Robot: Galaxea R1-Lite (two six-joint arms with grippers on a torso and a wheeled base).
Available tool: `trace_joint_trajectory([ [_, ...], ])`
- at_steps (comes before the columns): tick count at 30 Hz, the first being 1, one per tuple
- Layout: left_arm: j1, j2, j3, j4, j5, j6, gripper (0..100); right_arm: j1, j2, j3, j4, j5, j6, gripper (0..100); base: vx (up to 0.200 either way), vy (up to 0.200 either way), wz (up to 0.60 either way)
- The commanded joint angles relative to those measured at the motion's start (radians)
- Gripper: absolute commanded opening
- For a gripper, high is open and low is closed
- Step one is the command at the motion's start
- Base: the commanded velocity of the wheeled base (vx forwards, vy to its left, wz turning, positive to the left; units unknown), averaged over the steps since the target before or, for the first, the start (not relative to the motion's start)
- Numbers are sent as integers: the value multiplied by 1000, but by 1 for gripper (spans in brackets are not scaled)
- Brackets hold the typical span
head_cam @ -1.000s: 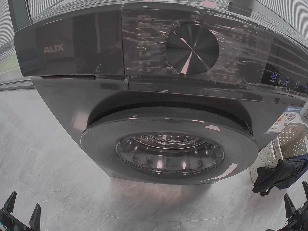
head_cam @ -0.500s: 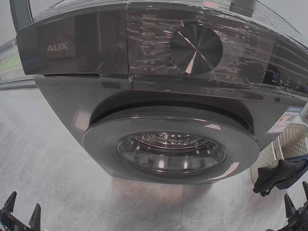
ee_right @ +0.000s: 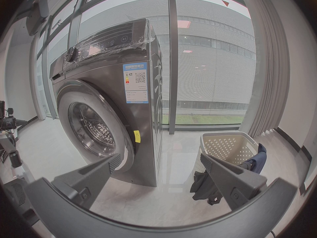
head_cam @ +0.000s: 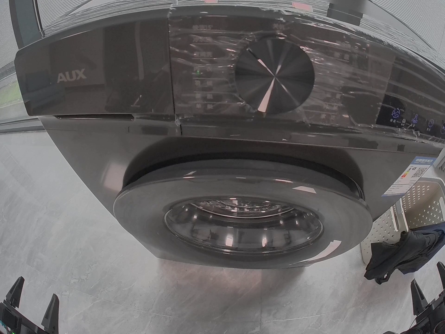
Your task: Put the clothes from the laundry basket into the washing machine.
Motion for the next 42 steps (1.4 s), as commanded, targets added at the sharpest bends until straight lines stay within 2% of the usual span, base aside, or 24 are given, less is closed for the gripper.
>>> trace_joint_trajectory([
  [1, 0, -18, 18, 0, 0, 1, 100, 0, -12, 18, 0, 0, -2, 100, 0, 0, 0],
  [9, 0, -18, 18, 0, 0, 1, 100, 0, -12, 18, 0, 0, -2, 100, 0, 0, -450],
  [35, 0, -18, 18, 0, 0, -1, 100, 0, -12, 18, 0, -1, -2, 100, 23, 23, 0],
  [42, 0, -18, 18, 1, 0, -1, 100, -2, -12, 18, 0, -1, 1, 100, 29, 0, 600],
])
